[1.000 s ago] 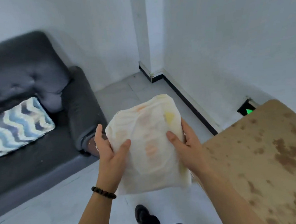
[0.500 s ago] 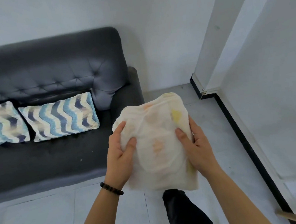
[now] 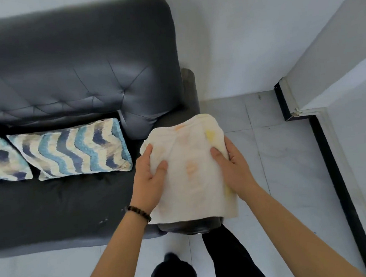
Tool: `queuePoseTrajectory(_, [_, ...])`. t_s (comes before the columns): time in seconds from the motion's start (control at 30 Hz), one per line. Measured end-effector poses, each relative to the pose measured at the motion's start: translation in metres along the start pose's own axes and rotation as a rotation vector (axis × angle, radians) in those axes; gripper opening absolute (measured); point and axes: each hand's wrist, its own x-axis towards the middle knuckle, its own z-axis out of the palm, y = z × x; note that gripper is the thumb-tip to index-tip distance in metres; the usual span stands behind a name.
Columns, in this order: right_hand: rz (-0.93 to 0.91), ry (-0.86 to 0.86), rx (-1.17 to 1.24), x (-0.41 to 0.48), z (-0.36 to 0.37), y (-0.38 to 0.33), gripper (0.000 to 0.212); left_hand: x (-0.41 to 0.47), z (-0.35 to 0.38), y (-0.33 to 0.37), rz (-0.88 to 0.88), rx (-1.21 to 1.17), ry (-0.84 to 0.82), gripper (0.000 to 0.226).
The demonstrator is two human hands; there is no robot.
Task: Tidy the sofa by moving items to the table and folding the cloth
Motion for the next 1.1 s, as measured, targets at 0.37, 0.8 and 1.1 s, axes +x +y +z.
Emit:
queuePoseTrajectory(0.37, [0.079, 0.117, -0.019, 0.219, 0.077, 0.067, 0.063, 0.235, 0.057, -0.11, -0.045, 0.0, -0.052, 0.072])
queuePoseTrajectory(0.8, [-0.379, 0.074, -0.85, 0.172, 0.094, 0.181, 0.064, 0.177, 0.101, -0.204, -0.087, 0.164, -0.138, 0.078])
queuePoseTrajectory(1.1, [-0.163, -0.093, -0.878, 0.194, 0.092, 0.188, 0.059, 0.202, 0.114, -0.218, -0.146, 0.385, -0.274, 0.075])
